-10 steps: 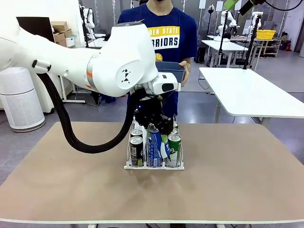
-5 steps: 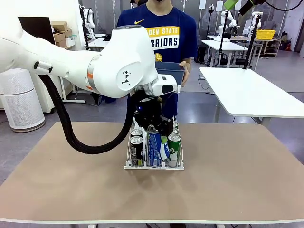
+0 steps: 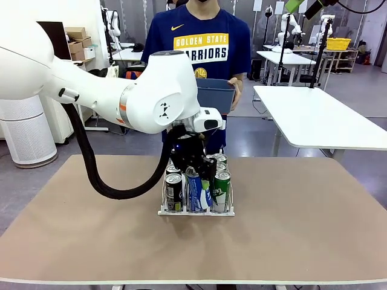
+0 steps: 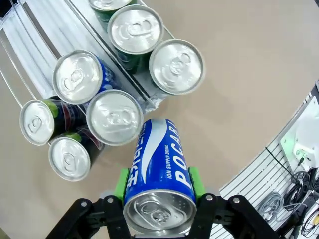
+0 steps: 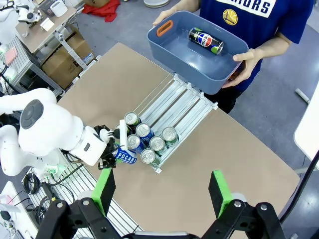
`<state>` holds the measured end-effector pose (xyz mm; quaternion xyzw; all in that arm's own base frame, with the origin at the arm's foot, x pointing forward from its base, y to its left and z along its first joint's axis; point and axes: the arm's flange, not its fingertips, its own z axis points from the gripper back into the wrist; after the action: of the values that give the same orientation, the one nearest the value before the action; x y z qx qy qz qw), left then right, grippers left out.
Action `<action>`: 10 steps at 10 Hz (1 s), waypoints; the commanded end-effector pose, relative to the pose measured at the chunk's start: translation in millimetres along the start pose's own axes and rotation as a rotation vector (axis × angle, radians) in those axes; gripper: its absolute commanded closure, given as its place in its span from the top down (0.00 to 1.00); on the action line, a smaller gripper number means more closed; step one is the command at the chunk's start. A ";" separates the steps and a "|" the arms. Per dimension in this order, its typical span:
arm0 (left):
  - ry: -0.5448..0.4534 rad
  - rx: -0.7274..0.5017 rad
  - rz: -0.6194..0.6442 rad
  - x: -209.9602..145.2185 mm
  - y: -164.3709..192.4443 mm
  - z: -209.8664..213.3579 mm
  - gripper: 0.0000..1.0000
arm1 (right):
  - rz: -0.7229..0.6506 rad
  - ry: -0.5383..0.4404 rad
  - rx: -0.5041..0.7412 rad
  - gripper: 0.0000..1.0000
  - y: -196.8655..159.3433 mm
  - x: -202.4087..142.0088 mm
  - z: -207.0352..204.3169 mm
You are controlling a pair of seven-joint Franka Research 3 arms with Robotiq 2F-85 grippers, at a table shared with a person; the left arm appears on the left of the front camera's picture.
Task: Fill the beverage cans into the dispenser.
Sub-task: Place the picked Ionic drink in the line of the Automatic Can Dispenser with the same cans.
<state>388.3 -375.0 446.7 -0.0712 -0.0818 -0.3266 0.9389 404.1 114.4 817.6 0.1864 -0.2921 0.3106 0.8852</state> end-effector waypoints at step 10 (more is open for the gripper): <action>-0.026 0.091 0.112 51.3 52.7 -20.6 0.57 | -0.001 0.000 -0.001 1.00 0.1 -0.7 0.5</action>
<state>447.5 -366.0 429.8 -0.0601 -0.0816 -0.2781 0.9552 404.1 114.4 817.6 0.1864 -0.2921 0.3106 0.8852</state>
